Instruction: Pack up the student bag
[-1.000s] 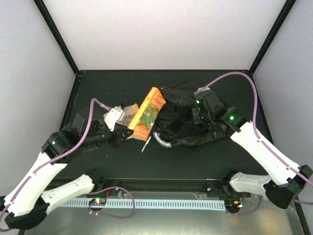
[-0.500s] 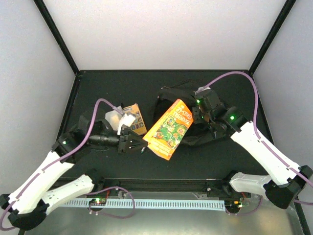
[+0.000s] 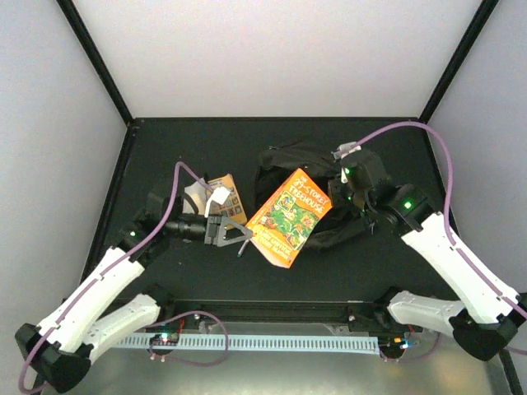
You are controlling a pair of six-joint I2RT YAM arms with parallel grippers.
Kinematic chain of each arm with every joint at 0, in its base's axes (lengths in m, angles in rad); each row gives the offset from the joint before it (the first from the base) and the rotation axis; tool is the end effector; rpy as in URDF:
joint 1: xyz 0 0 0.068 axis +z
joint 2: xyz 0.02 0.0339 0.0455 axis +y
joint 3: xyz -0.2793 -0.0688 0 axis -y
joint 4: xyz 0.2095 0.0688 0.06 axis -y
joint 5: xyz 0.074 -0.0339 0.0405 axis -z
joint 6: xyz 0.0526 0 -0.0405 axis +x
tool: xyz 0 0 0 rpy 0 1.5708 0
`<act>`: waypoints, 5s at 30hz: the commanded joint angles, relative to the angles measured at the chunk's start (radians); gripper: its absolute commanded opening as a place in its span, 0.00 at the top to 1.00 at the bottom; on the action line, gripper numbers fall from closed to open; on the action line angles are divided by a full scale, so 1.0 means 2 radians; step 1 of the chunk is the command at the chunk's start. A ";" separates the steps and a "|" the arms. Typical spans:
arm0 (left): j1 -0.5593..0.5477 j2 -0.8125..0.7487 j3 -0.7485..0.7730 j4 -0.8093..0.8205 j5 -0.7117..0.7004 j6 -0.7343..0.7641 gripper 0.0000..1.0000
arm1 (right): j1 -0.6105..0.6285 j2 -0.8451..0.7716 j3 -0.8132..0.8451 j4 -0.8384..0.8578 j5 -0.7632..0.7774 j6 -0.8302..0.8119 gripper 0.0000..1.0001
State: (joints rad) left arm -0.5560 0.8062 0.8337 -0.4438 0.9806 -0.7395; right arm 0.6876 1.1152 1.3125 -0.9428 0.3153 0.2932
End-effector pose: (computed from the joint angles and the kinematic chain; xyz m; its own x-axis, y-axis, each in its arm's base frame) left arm 0.0864 -0.1051 0.3390 -0.8867 0.1094 -0.4493 0.4624 0.1968 -0.8646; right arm 0.1509 0.1028 0.3801 -0.6253 -0.1580 -0.7642 -0.2576 0.9662 0.0110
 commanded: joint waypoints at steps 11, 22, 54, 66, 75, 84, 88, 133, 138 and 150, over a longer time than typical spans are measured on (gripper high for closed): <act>0.033 0.040 -0.050 0.103 0.046 -0.138 0.96 | 0.000 -0.026 0.005 0.054 -0.024 -0.022 0.92; -0.012 0.043 -0.132 0.307 -0.052 -0.345 0.99 | 0.000 -0.029 -0.014 0.105 -0.081 -0.014 0.93; -0.079 0.176 -0.128 0.520 -0.321 -0.471 0.99 | 0.001 -0.050 -0.046 0.148 -0.129 0.014 0.93; -0.086 0.225 -0.072 0.457 -0.285 -0.397 0.28 | 0.000 -0.051 -0.053 0.159 -0.124 0.023 0.93; -0.079 0.157 -0.041 0.297 -0.315 -0.285 0.02 | -0.001 -0.019 -0.021 0.093 0.026 0.046 0.92; -0.045 0.057 -0.028 0.108 -0.390 -0.142 0.03 | -0.052 -0.012 0.015 0.048 0.094 0.075 0.91; -0.019 0.056 -0.005 0.033 -0.406 -0.068 0.03 | -0.058 -0.033 0.016 0.046 0.107 0.074 0.90; 0.181 0.316 -0.078 0.052 -0.408 -0.056 0.46 | -0.058 -0.091 -0.035 0.064 0.069 0.065 0.89; 0.155 0.358 -0.049 0.050 -0.372 -0.024 0.46 | -0.059 -0.088 -0.034 0.066 0.067 0.065 0.89; 0.148 0.353 -0.036 -0.036 -0.490 -0.070 0.53 | -0.059 -0.088 -0.036 0.066 0.063 0.066 0.89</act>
State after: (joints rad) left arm -0.2562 1.5314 0.7536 -0.4095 0.1169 -0.8356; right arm 0.5755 0.9543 1.2331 -0.9051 0.4347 0.4095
